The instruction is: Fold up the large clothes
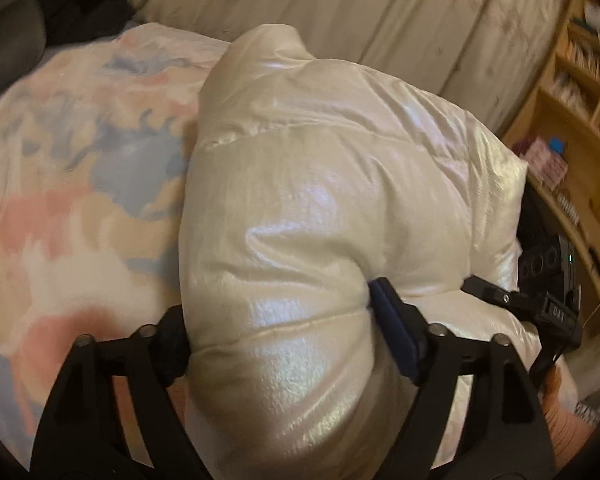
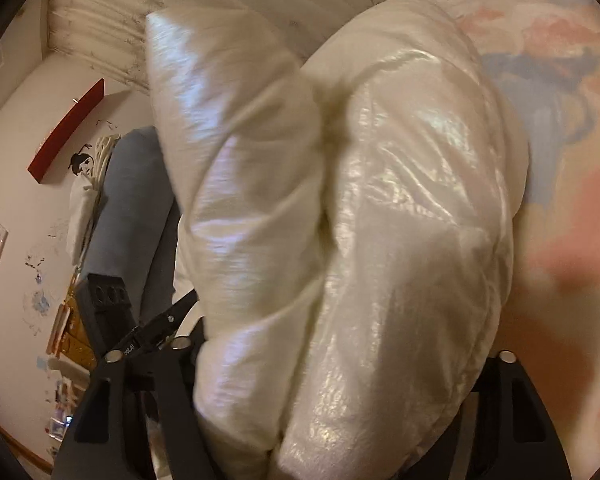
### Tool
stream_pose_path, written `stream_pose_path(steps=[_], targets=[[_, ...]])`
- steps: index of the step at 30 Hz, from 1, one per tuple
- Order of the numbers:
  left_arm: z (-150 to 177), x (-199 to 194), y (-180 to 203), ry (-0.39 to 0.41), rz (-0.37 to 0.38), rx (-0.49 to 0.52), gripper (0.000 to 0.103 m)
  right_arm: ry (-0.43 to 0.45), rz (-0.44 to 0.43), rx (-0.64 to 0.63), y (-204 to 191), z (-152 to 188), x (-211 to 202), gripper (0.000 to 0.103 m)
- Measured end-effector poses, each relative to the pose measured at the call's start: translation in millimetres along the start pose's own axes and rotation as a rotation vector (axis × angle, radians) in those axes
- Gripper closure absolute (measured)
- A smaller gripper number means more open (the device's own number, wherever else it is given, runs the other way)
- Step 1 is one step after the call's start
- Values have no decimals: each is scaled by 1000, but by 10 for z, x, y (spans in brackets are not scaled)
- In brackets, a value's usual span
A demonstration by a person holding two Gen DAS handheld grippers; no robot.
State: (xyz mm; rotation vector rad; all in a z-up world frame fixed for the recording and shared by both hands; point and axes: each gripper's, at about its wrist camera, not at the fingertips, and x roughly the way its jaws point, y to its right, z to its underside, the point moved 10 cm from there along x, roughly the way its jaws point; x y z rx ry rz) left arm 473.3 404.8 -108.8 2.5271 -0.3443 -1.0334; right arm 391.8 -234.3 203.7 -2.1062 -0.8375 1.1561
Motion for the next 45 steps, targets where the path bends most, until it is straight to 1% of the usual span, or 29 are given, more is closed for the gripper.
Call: stream_pose_path(steps=[3,7,8,9,10,11,13,15,16,17,18,19,21,22,23,24,25,27,28,29,30,32,33,36,38,39,40,41,45], targets=[[66,-42,-80,12,0,-23,15,-7,48,-5,-22,-28,-19,16],[182,-156,-23,0,-38,-18,15,-58,92,-28,62,-95,-299,14],[187,-218,31,1,-58,-4,16,-65,106,-35,-9,-122,-188,14],[190,-281,64,3,-87,20,17,-62,134,-57,-37,-124,-374,14],[173,-339,86,9,-106,42,20,-53,159,-78,-227,-79,-203,14],[163,-425,139,19,-126,72,22,-36,196,-113,-346,-81,-454,14],[112,-514,239,22,-150,103,36,18,261,-186,-581,-87,-885,14],[148,-611,438,12,-162,121,46,104,322,-262,-763,-111,-1314,15],[175,-633,541,9,-147,129,49,129,331,-288,-955,-69,-1385,17],[211,-660,669,11,-128,138,49,142,336,-313,-956,-64,-1452,23],[241,-695,786,14,-112,145,50,147,334,-338,-1138,-21,-1497,30],[272,-715,928,18,-91,152,51,145,322,-360,-1367,60,-1425,32],[355,-681,1166,9,-60,161,52,132,318,-391,-1635,164,-1366,45],[408,-666,1238,0,-59,165,52,116,322,-401,-1748,275,-1248,48],[467,-592,1276,-19,-68,165,52,97,327,-403,-1962,448,-933,53],[525,-519,1293,-39,-89,163,52,65,337,-401,-1941,528,-907,55],[570,-467,1289,-49,-112,164,52,54,358,-407,-2008,840,-533,55],[620,-404,1275,-58,-148,169,53,35,430,-426,-1847,1047,-463,55],[638,-378,1264,-63,-159,166,53,30,440,-424,-1659,1057,-455,55],[650,-366,1262,-67,-162,159,53,22,444,-413,-1623,1111,-404,55],[653,-353,1254,-70,-164,154,53,13,437,-393,-1585,1142,-475,55],[665,-384,1270,-71,-174,137,51,7,432,-372,-1641,1154,-414,55],[681,-415,1287,-73,-176,133,48,7,433,-368,-1709,1176,-257,55],[774,-635,1414,-71,-158,120,26,-2,433,-360,-1805,1222,-474,55],[822,-804,1510,-66,-143,112,24,-9,424,-343,-1720,1092,-579,55],[859,-908,1599,-67,-131,115,24,-9,419,-335,-1759,1140,-718,55],[895,-998,1678,-66,-129,122,24,-7,420,-333,-1928,1172,-616,55],[942,-1112,1781,-62,-132,135,24,-6,420,-334,-1842,1293,-613,55],[1100,-1467,2111,-53,-137,175,23,-9,398,-309,-2079,1549,-1176,51]])
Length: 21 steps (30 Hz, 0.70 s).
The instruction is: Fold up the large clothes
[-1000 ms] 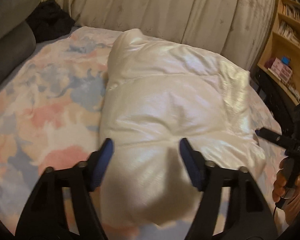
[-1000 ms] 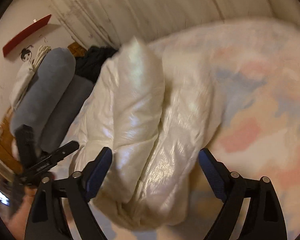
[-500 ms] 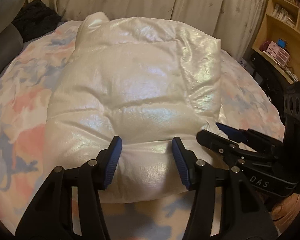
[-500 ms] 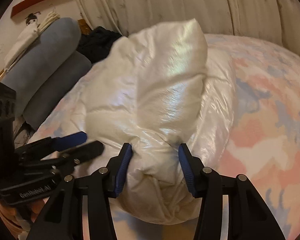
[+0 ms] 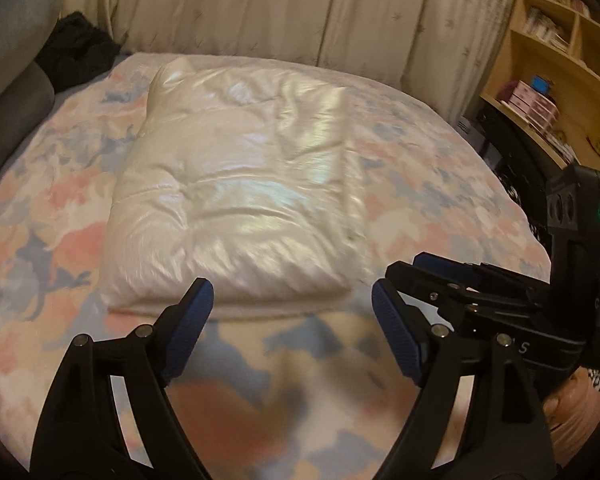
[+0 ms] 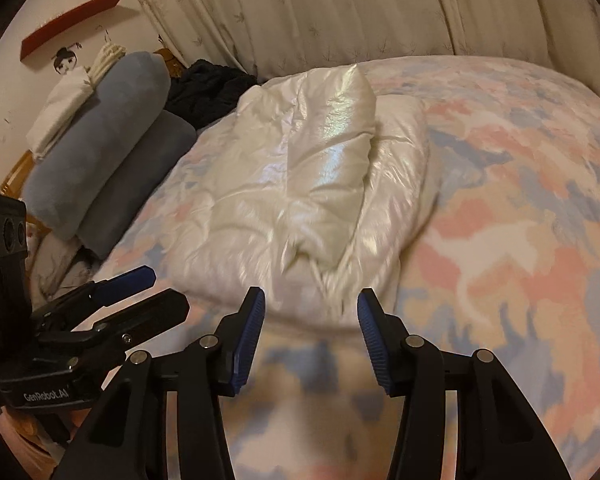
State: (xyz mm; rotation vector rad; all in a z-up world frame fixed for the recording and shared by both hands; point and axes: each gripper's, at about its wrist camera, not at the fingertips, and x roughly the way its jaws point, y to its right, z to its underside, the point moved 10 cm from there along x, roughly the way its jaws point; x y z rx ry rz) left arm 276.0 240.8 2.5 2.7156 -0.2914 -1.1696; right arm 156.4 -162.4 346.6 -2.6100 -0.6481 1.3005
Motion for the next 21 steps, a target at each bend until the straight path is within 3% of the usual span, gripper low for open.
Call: stream_pose_path(steps=[2,9,15,21], targets=[[88,-206,163,11,1,6,23,-1,7,10,-48,122,-22,51],[537,-852,709,22,-15,38,23,17,26,42,-11,626,-970,39],[1000,-1317,1042,38,-81,35,19,27,111,29,95,1269,-1738,31],[1477,-1616,1325,33,-164,31,5,46,166,55,242,1845,-2214,25]])
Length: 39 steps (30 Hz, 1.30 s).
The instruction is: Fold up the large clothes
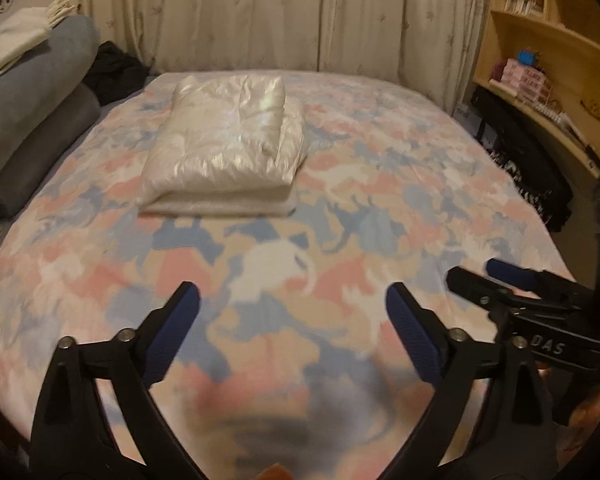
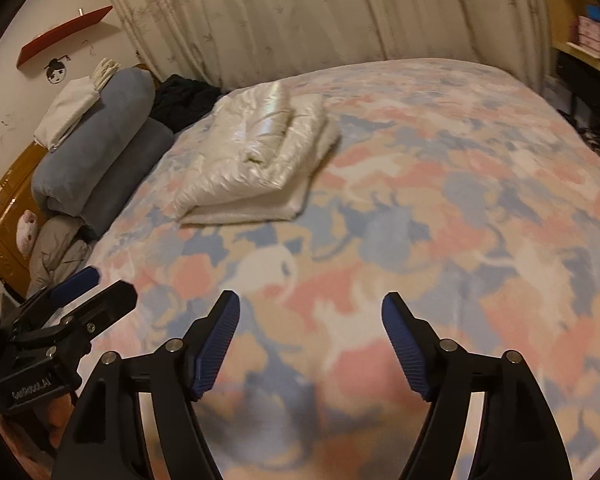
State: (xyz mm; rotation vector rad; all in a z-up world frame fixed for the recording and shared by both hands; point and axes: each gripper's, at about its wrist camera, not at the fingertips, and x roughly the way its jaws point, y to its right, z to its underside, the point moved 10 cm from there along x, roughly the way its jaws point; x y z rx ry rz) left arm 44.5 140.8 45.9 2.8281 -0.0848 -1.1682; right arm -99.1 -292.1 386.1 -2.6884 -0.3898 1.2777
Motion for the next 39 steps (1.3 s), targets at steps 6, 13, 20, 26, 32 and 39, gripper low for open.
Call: stream_pose_path(steps=[6,13,20,26,32,39], targets=[[449,-114,226,-75,17,-51,5,16,35,39,215,465,-440,14],[778,-256,364,-97,-42,-33,5,39,101,40,400,1026,-949,12],[811,-509,402,-62,-91,-9,5,65,129,-1,440,1284,-1374,12],[702,-727,456,-10,-129,11,5,98,122,6,455,1327,-1631,12],[640,-810,517,-4,-107,-1,5,134,137,3,467,1308,-1777,12],[588,-857,537,10,-102,3,5,140,117,41,477,1313,-1796,12]])
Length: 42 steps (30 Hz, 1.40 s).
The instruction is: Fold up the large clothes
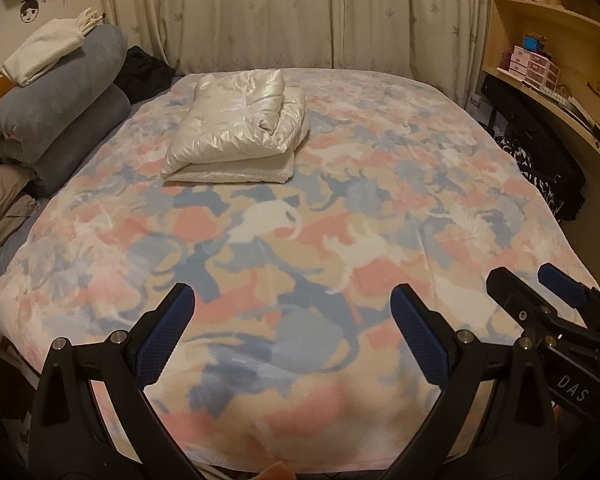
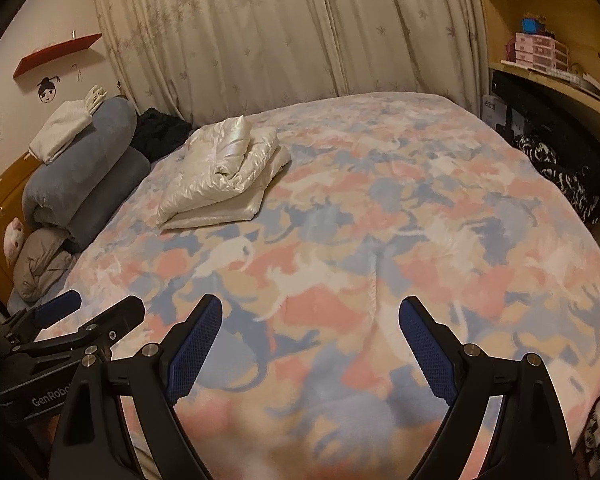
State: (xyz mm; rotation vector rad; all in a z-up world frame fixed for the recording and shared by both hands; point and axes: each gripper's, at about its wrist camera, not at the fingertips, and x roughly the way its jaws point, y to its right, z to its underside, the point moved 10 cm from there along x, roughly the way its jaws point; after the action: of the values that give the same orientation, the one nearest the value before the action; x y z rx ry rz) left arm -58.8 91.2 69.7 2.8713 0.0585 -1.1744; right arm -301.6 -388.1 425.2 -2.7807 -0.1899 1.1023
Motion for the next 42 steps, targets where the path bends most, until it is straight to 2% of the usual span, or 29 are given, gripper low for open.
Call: stream_pose_path(steps=[42], targets=[[18,46,58,-18,-3,1,9,3,35,-2,-73,121,82,12]])
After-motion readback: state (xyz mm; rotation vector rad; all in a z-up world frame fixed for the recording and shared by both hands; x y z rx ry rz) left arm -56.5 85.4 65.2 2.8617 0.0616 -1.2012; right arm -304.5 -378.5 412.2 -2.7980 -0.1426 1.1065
